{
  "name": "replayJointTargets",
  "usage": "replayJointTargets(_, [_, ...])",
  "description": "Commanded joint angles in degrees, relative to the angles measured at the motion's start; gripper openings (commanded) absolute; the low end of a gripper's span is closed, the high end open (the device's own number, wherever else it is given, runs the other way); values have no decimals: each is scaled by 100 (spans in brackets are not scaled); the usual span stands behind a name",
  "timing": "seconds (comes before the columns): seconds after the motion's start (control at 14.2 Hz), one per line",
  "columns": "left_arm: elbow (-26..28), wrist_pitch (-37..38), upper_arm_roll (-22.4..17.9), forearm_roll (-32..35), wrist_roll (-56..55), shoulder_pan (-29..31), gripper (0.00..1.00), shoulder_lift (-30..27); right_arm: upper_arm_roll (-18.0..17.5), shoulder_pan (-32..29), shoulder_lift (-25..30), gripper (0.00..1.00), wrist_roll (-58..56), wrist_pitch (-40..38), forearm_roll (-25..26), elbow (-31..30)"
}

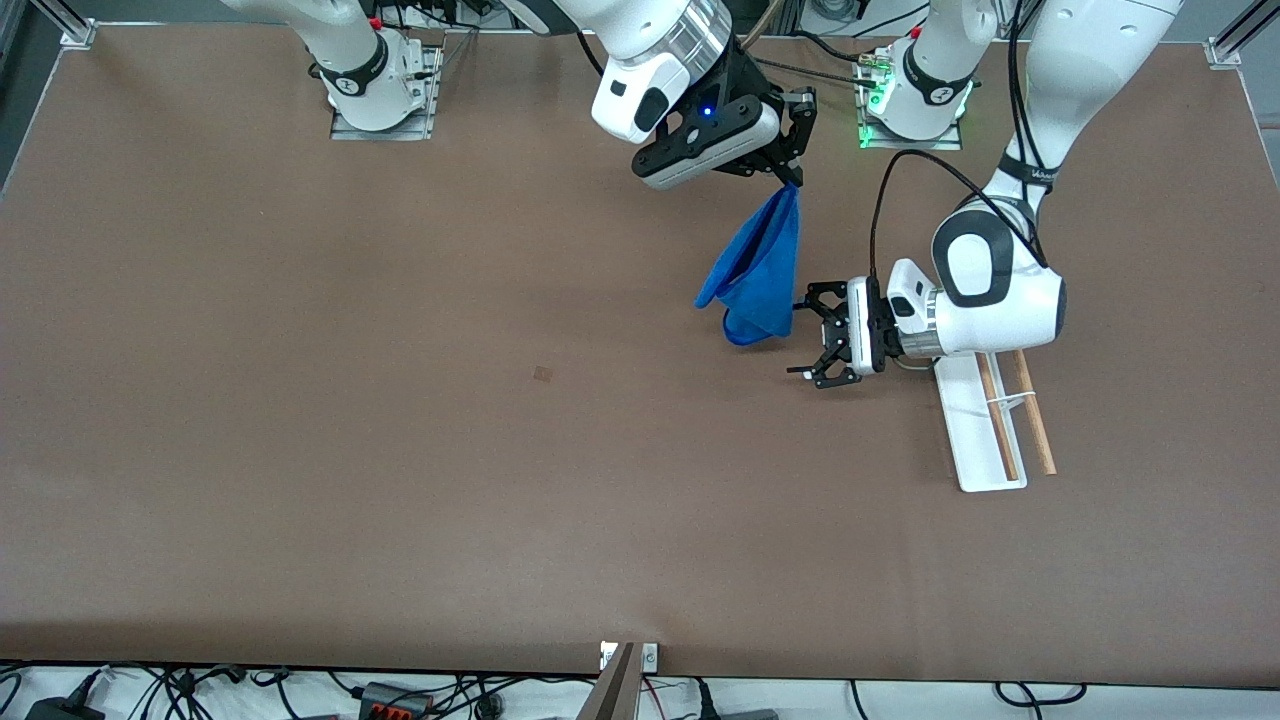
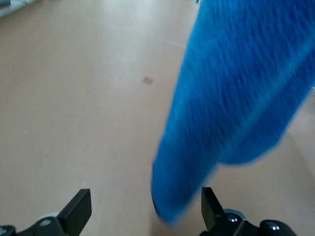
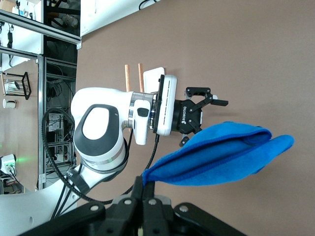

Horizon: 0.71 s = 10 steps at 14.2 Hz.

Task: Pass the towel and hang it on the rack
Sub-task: 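Hold the towel up while the left gripper reaches toward it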

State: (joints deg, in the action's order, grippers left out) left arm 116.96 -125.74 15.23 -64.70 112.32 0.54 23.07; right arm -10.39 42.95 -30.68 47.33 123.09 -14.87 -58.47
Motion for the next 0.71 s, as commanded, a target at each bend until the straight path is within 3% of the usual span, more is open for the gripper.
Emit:
replayJointTargets(0.0, [-59,-65,15,-604,869,-45,95,171,19,38,-17,0,75,23,90,46])
replayJointTargets(0.14, [-76,-65,6,-658,1011,-176,78,172,20,38,-17,0,75,23,90,46])
replayJointTargets(0.35, [-216,-48,6,-641,1020,-273,34,172,11,38,-17,0,75,23,90,37])
replayJointTargets(0.57, [-279,-65,-2,-650,915,-335,1,172,11,47,-17,0,75,23,204,2])
replayJointTargets(0.64, [-279,-74,-3,-667,915,-335,0,172,11,47,-17,0,83,23,204,-33])
